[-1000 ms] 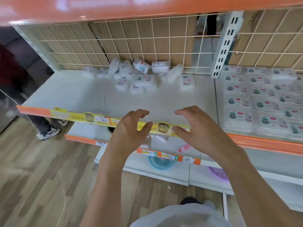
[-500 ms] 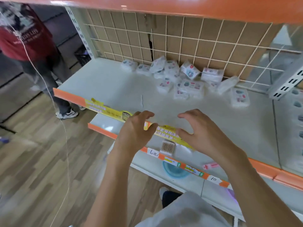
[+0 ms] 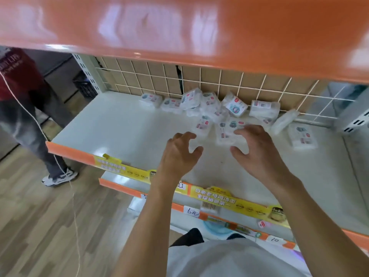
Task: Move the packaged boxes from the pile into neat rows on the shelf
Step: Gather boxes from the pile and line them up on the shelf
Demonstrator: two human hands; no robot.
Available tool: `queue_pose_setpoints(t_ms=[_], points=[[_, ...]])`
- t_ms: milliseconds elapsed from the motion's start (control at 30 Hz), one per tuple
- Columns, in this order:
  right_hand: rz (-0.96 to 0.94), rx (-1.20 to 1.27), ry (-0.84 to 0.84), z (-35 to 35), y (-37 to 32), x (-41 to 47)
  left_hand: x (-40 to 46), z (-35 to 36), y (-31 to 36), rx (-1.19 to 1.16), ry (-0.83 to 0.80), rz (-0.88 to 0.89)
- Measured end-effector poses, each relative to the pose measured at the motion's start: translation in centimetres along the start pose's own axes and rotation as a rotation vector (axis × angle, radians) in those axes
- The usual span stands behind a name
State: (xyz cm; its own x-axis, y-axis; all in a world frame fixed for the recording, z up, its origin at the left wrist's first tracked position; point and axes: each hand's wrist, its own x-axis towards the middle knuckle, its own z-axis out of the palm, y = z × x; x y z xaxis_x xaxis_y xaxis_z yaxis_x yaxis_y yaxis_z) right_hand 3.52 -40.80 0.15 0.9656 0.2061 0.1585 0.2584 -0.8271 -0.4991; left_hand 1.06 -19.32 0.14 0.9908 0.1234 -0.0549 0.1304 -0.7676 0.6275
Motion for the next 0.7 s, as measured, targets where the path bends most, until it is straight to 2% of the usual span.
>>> queue_pose_setpoints(t_ms=[100,233,333,567,700], points=[[0.088,-0.005,0.119,0.8,-0.1,1.0,2.4,0.5,-0.3,-0.007,-0.003,0.019],[0.252,0.060,0.196,1.1,-0.9,2.4,5.1,1.1,-0.5,-0.003,-0.020,-0.029],[0.400,0.185,0.211,1.8,-1.4,3.0,6.7,1.5,-0.3,0.036,-0.005,-0.071],[0.584,0.316,0.329,3.4,-0.6,2.5,8.8,2.0,0.1,0.137,-0.091,-0.087],[0.727,0.408,0.298,3.1,-0.2,2.7,9.5,1.2,-0.5,0.116,-0.158,-0.078]])
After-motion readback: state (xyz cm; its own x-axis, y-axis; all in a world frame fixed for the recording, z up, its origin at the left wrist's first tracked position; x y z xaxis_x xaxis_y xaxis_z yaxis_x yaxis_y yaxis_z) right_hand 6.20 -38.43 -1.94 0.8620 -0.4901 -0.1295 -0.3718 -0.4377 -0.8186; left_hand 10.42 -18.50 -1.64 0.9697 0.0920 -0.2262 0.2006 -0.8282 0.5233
